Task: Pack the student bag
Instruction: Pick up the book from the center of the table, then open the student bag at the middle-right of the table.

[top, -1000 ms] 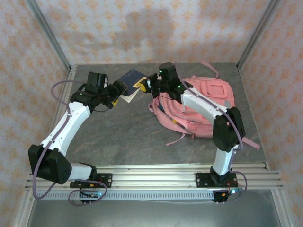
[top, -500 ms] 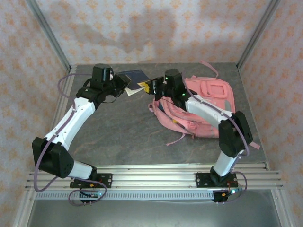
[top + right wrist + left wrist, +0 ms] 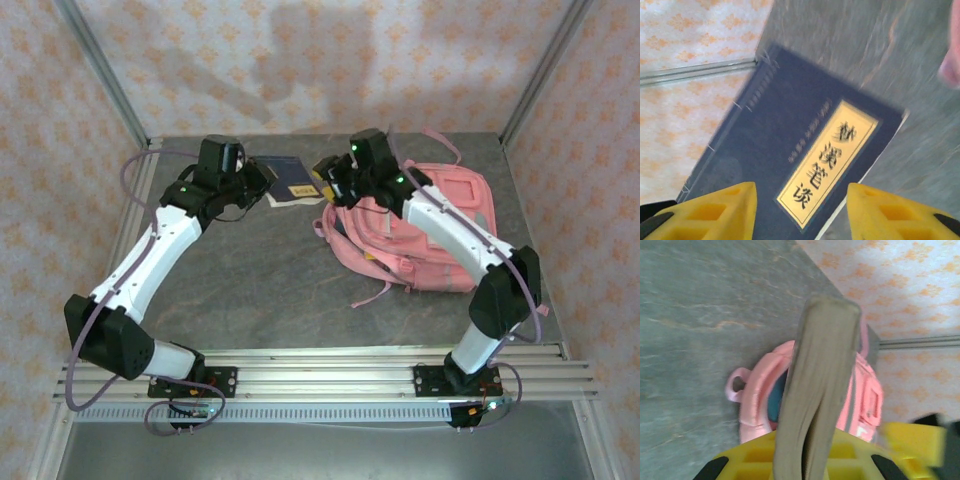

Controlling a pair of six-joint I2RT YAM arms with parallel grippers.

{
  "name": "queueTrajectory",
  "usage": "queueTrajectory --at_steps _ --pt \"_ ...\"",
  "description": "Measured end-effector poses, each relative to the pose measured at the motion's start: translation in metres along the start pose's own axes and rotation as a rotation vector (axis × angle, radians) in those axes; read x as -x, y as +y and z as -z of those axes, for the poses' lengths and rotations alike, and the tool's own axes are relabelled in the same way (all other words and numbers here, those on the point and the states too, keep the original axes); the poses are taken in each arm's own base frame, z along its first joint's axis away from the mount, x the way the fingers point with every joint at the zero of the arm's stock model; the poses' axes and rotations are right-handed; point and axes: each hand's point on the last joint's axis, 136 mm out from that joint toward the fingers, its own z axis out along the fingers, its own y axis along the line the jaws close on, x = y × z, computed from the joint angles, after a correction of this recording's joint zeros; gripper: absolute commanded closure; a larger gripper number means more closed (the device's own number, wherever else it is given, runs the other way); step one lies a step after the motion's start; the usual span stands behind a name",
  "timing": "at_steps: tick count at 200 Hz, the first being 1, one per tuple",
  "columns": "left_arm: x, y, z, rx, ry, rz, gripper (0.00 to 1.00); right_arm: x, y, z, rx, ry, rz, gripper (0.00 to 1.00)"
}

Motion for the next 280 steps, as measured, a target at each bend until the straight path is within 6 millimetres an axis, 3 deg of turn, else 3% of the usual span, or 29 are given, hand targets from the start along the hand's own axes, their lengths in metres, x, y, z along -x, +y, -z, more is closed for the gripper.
queueTrajectory --at_steps 17,50,74,103,122,141,169,181,204,239,280 --pt "-0.003 0.01 0.015 0.043 -0.006 -0.034 1.0 0.022 -0.012 0.017 -0.091 -0.08 0.13 0.46" --pt "-0.011 0.018 0.031 0.07 -0.001 -0.082 1.0 0.065 -0.088 0.034 -0.424 -0.173 0.277 0.39" --pt "-0.021 0.027 0.031 0.103 0.03 -0.108 1.0 0.092 -0.128 0.039 -0.598 -0.196 0.324 0.35" --pt "-0.032 0.03 0.03 0.12 0.063 -0.135 1.0 0.118 -0.159 0.029 -0.682 -0.159 0.317 0.38" --pt "-0.034 0.032 0.031 0.128 0.072 -0.141 1.0 0.122 -0.174 0.011 -0.649 -0.064 0.287 0.45" --pt "-0.036 0.035 0.03 0.134 0.078 -0.144 1.0 0.116 -0.175 -0.009 -0.567 0.035 0.272 0.56" --pt "-0.04 0.043 0.028 0.156 0.094 -0.143 1.0 0.101 -0.162 -0.021 -0.449 0.13 0.283 0.91" --pt "-0.041 0.046 0.028 0.163 0.096 -0.148 1.0 0.098 -0.161 -0.022 -0.422 0.145 0.279 1.0" --pt "-0.041 0.047 0.031 0.166 0.091 -0.161 1.0 0.089 -0.157 -0.017 -0.375 0.164 0.301 1.0" --pt "-0.041 0.046 0.032 0.16 0.092 -0.166 1.0 0.073 -0.135 0.012 -0.285 0.154 0.336 1.0" --pt "-0.049 0.041 0.011 0.105 0.143 -0.171 1.0 0.055 -0.107 0.044 -0.177 0.146 0.355 1.0"
